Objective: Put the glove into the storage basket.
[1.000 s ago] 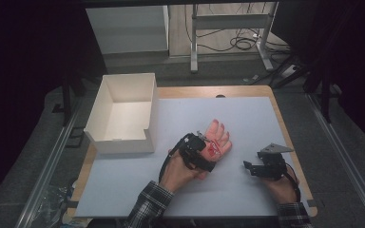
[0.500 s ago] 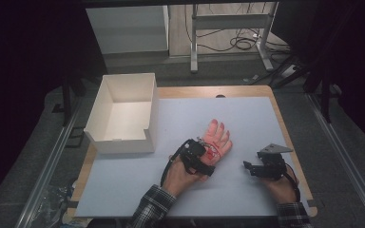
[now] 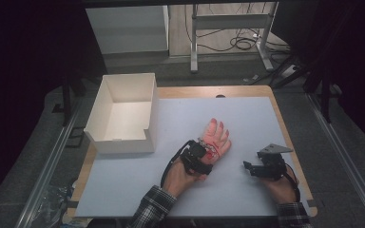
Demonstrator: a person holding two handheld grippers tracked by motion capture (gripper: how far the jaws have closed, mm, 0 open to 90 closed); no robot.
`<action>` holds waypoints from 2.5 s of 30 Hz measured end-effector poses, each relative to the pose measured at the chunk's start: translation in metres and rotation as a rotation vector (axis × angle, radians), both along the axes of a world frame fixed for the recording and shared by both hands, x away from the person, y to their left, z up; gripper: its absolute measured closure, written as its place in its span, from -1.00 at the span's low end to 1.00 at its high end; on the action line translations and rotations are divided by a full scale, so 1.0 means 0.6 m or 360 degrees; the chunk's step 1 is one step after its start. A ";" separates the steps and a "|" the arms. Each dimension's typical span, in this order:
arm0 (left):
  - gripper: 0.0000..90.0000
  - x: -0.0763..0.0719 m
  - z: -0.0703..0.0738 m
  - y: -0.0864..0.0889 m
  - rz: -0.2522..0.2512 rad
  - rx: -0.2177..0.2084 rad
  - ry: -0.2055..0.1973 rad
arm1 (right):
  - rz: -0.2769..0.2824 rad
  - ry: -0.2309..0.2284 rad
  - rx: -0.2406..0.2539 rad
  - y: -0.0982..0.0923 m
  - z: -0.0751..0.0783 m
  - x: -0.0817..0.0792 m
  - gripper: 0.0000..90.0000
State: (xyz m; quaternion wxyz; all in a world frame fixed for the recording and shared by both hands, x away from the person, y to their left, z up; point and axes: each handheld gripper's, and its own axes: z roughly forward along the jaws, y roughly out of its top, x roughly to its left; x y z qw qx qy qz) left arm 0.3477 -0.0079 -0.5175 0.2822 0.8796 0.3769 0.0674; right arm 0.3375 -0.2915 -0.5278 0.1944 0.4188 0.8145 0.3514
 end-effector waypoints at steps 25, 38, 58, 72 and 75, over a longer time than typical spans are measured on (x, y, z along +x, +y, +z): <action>0.24 0.008 0.032 0.027 -0.0089 -0.0158 0.0028 | -0.0004 0.0013 0.0029 -0.003 0.000 0.001 -0.39; 0.25 0.022 0.073 0.049 -0.0063 -0.0135 -0.0004 | -0.0002 0.0013 0.0033 -0.003 0.000 0.001 -0.38; 0.24 0.068 0.164 0.119 0.0042 -0.0154 -0.0004 | 0.0000 0.0013 0.0042 -0.004 0.000 0.002 -0.38; 0.24 0.089 0.240 0.180 0.0155 -0.0189 -0.0074 | 0.0004 0.0010 0.0041 -0.005 0.000 0.003 -0.38; 0.24 0.092 0.257 0.199 0.0195 -0.0189 -0.0094 | 0.0004 0.0010 0.0041 -0.005 0.000 0.003 -0.38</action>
